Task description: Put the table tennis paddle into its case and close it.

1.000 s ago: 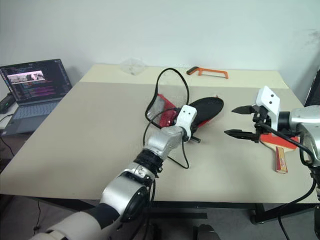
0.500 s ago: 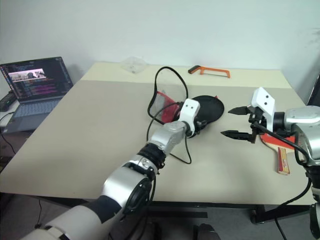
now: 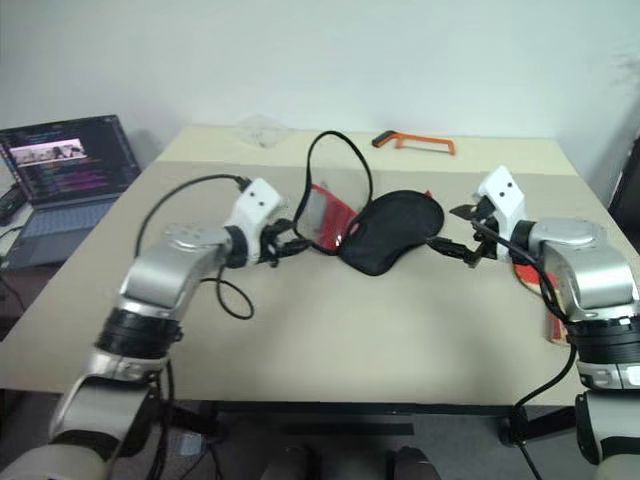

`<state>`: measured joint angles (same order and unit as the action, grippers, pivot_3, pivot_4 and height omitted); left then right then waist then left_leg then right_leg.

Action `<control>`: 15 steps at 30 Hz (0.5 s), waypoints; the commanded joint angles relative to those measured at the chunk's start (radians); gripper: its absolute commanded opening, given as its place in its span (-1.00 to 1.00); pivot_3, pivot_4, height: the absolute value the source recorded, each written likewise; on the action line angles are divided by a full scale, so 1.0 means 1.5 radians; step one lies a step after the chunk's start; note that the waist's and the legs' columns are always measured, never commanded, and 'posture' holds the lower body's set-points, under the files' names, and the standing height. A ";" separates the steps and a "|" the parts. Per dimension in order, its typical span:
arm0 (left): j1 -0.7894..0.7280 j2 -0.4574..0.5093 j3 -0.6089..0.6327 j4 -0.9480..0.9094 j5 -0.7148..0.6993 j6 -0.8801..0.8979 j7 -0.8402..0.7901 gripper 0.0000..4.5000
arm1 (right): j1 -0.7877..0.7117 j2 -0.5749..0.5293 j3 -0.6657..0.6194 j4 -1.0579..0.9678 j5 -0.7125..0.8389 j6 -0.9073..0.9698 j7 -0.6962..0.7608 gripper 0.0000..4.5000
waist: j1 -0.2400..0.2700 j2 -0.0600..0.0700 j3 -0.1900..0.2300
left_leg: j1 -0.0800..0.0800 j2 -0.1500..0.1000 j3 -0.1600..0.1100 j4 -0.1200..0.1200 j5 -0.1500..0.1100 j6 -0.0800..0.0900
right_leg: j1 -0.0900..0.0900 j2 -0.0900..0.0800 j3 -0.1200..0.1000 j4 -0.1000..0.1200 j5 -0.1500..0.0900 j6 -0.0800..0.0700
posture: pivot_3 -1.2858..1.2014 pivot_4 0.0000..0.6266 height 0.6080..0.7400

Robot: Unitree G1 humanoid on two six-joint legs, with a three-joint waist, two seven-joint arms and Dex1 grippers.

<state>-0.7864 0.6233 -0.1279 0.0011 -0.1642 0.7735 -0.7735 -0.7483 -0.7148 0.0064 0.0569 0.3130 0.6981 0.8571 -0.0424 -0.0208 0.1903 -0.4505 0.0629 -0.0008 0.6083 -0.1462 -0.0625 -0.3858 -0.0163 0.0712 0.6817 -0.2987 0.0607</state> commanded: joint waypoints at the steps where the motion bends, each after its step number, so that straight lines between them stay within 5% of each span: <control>1: 0.030 0.058 0.084 -0.081 -0.075 -0.002 -0.075 0.15 | -0.045 0.074 0.006 0.004 -0.024 0.088 -0.121 1.00 | 0.002 0.000 0.000 | 0.000 0.000 0.000 0.000 0.000 0.000 | 0.000 0.000 0.000 0.000 0.000 0.000 | 0.03 -0.52 1.00; 7: 0.149 0.165 0.191 -0.090 -0.146 -0.087 -0.191 0.15 | -0.074 0.248 -0.011 0.044 -0.082 0.208 -0.351 1.00 | -0.005 0.000 0.000 | 0.000 0.001 0.000 -0.001 0.000 0.000 | -0.002 0.001 0.000 0.002 -0.001 -0.002 | 0.03 -0.52 1.00; 15: 0.208 0.182 0.215 -0.105 -0.169 -0.121 -0.200 0.15 | -0.089 0.426 -0.127 0.041 -0.121 0.282 -0.608 1.00 | 0.006 -0.001 -0.001 | -0.001 0.001 0.000 -0.001 0.000 0.000 | -0.003 0.001 0.000 0.003 -0.001 -0.002 | 0.03 -0.52 1.00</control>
<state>-0.4664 0.8905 0.1670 -0.1120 -0.3954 0.5965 -1.0846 -0.8536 -0.0964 -0.1431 0.1543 0.1368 1.1115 0.0082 -0.0332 -0.0222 0.1894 -0.4515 0.0646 -0.0004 0.6070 -0.1462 -0.0623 -0.3897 -0.0154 0.0710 0.6861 -0.2999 0.0583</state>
